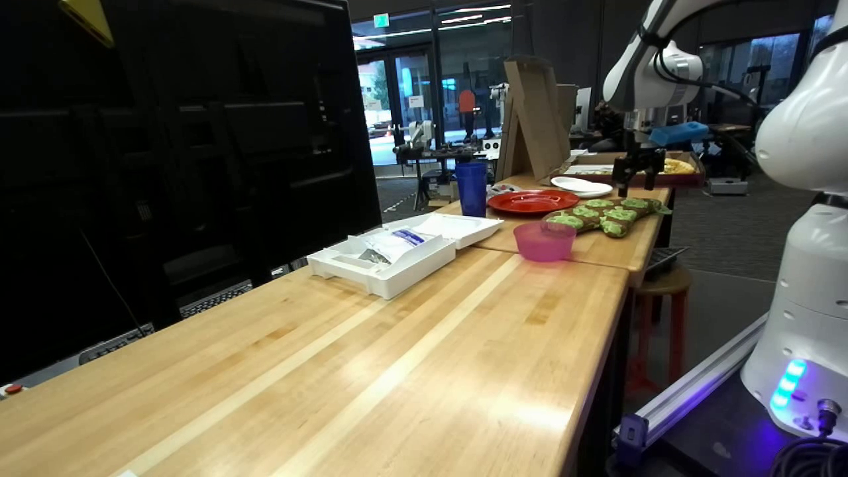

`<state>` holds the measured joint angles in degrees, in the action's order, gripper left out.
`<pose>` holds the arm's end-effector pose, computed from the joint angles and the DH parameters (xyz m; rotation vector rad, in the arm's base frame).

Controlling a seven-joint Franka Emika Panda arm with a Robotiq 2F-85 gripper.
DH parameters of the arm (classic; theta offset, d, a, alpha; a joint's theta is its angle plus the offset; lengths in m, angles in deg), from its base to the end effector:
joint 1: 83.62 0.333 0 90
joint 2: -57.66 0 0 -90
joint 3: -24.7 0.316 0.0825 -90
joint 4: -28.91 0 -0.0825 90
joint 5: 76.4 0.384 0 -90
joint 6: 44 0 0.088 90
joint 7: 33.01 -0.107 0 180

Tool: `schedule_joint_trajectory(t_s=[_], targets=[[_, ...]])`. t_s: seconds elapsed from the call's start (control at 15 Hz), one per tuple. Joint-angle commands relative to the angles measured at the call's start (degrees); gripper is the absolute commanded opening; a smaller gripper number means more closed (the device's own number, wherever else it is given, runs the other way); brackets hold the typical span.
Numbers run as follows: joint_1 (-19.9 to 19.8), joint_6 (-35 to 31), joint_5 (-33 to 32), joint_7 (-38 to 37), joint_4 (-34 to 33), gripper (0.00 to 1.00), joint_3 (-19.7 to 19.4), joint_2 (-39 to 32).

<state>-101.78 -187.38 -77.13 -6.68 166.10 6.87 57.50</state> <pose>0.4070 -0.2955 0.3251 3.0669 -0.2439 0.1317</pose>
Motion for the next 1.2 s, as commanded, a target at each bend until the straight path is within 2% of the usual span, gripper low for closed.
schedule_joint_trajectory(t_s=[0.0, 0.2, 0.27, 0.33, 0.53, 0.73, 0.93, 1.0, 1.13], targets=[[-0.02, -2.19, -2.23, -0.18, 2.01, 1.00, -0.17, 4.05], [0.59, -4.04, -3.55, 0.07, 4.05, 1.00, 0.23, 6.99], [1.02, -4.63, -3.81, 0.36, 4.96, 0.95, 0.52, 7.92], [1.51, -4.94, -4.04, 0.59, 5.77, 0.74, 0.78, 8.78], [3.10, -6.33, -6.10, 0.39, 8.76, 0.54, 1.80, 11.37], [4.72, -6.94, -6.10, 1.03, 10.92, 0.28, 2.24, 13.18], [5.93, -6.61, -5.40, 1.53, 11.97, 0.06, 2.14, 14.05], [6.20, -5.97, -5.34, 1.65, 12.08, 0.01, 2.07, 14.17], [6.62, -4.98, -5.19, 1.90, 12.31, 0.00, 2.02, 14.26]])
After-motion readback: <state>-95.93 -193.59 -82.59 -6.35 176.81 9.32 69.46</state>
